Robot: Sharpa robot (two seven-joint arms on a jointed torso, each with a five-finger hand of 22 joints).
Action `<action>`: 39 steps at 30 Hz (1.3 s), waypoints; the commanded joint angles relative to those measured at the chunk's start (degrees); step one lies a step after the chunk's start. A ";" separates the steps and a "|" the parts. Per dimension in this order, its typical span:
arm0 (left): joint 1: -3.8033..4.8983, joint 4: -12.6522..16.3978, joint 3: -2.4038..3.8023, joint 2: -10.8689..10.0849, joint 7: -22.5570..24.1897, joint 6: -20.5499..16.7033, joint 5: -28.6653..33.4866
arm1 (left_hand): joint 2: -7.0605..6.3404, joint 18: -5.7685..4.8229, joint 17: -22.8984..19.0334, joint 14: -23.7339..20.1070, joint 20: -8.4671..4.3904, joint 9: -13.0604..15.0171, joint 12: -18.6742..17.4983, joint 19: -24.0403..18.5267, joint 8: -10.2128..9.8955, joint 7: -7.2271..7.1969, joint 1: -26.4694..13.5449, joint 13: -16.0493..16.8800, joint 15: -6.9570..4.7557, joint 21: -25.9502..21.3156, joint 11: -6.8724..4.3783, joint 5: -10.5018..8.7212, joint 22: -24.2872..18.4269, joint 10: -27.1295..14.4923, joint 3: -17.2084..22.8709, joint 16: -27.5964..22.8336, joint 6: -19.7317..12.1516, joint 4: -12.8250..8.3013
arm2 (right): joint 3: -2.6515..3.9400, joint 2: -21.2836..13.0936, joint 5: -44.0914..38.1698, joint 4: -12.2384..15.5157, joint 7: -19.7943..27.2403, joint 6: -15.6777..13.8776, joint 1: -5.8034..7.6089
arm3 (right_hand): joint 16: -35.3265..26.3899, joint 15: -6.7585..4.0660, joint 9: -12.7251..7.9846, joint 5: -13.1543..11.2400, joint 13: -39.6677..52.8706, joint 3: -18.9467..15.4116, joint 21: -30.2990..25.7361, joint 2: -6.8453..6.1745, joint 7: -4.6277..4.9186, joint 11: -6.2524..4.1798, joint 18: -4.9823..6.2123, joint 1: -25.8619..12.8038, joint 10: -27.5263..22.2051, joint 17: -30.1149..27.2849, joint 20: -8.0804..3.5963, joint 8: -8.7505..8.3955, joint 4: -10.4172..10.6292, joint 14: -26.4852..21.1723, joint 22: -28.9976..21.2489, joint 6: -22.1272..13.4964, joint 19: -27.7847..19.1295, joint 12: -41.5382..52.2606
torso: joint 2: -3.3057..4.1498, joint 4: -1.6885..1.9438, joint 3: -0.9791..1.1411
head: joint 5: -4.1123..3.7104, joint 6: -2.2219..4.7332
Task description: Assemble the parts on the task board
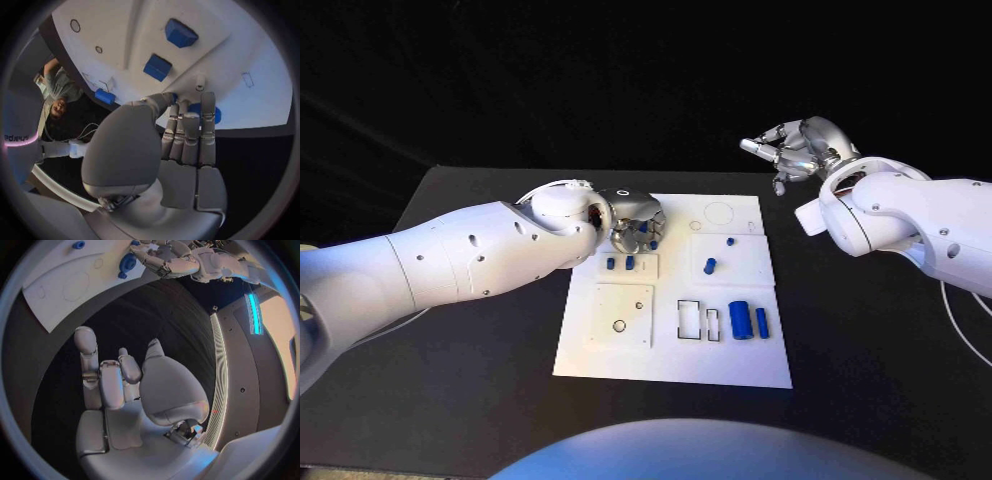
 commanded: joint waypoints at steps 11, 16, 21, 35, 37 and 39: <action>-0.18 -0.35 -0.04 0.56 0.90 1.75 -0.07 | -0.17 0.76 0.70 1.00 0.01 -0.23 -0.35 -0.30 -0.63 -0.12 -0.37 -0.06 -0.18 0.76 -0.08 -0.42 0.52 0.73 0.89 1.03 0.16 -0.40 | 0.02 0.06 -0.17 0.10 0.25 0.26 0.00 | -0.12 -0.30 -0.08 -0.09 0.07 -0.30 -0.20 0.62 -0.08 -0.04 1.00 -0.16 -0.25 0.05 0.06 0.21 -0.08 1.15 0.05 -0.34 0.32 -0.11 | -0.04 0.13 0.01 | -0.05 -0.23; -0.19 -0.31 -0.06 0.64 0.97 2.07 0.21 | -0.15 0.77 0.65 1.03 0.00 -0.24 -0.40 -0.31 -0.66 -0.19 -0.44 -0.07 -0.22 0.85 -0.14 -0.43 0.59 0.77 0.98 1.10 0.22 -0.48 | 0.02 0.05 -0.17 0.14 0.25 0.24 0.00 | -0.13 -0.31 -0.10 -0.09 0.14 -0.42 -0.24 0.73 -0.10 -0.05 1.00 -0.08 -0.17 0.07 0.06 0.30 -0.08 1.17 0.05 -0.30 0.34 -0.03 | -0.04 0.05 0.00 | -0.04 -0.18; -0.19 -0.33 -0.06 0.71 1.01 2.37 0.39 | 0.14 0.81 0.78 1.29 -0.09 -0.21 -0.46 -0.38 -0.61 -0.39 -0.50 -0.02 -0.39 1.19 -0.35 -0.45 0.85 1.18 1.41 1.39 0.64 -0.91 | 0.02 0.01 -0.18 0.17 0.23 0.24 0.00 | -0.13 -0.31 -0.10 -0.09 0.14 -0.42 -0.24 0.73 -0.10 -0.05 1.00 -0.08 -0.17 0.07 0.06 0.30 -0.08 1.17 0.05 -0.30 0.34 -0.03 | -0.04 0.04 0.01 | -0.04 -0.32; -0.20 -0.24 -0.07 0.86 1.56 2.35 0.46 | 0.60 0.49 2.29 2.74 -0.48 -0.06 -0.25 0.75 -0.40 -0.85 -0.91 0.37 -0.87 3.08 -0.93 -0.51 3.09 2.71 2.04 2.44 1.94 -2.13 | 0.02 -0.04 -0.23 0.19 0.12 0.30 0.00 | -0.08 -0.32 -0.11 -0.09 0.24 -0.47 -0.06 0.77 -0.11 -0.06 0.97 -0.05 -0.08 0.15 0.05 0.34 -0.08 1.19 0.20 -0.28 0.43 0.08 | -0.04 0.13 -0.03 | -0.19 -0.43; -0.20 -0.28 -0.07 0.89 1.50 2.41 0.46 | 0.71 0.48 2.31 2.85 -0.53 -0.03 -0.24 0.80 -0.36 -0.90 -0.96 0.41 -0.92 3.21 -1.00 -0.51 3.21 2.91 2.14 2.51 2.14 -2.27 | 0.02 -0.03 -0.23 0.17 0.11 0.32 0.00 | -0.08 -0.32 -0.11 -0.09 0.24 -0.47 -0.06 0.77 -0.11 -0.06 0.97 -0.05 -0.08 0.15 0.05 0.34 -0.08 1.19 0.20 -0.28 0.43 0.08 | -0.06 0.13 -0.04 | -0.19 -0.44; -0.20 -0.34 -0.07 0.92 1.36 2.56 0.46 | 0.97 0.35 2.65 3.25 -0.65 0.05 -0.24 1.25 -0.27 -0.95 -1.01 0.52 -1.06 3.80 -1.11 -0.52 3.95 3.41 2.36 2.74 2.60 -2.68 | 0.02 -0.03 -0.24 0.17 0.11 0.33 0.00 | -0.08 -0.32 -0.11 -0.09 0.24 -0.47 -0.06 0.77 -0.11 -0.06 0.97 -0.05 -0.08 0.15 0.05 0.34 -0.08 1.19 0.20 -0.28 0.43 0.08 | -0.05 0.12 -0.05 | -0.16 -0.44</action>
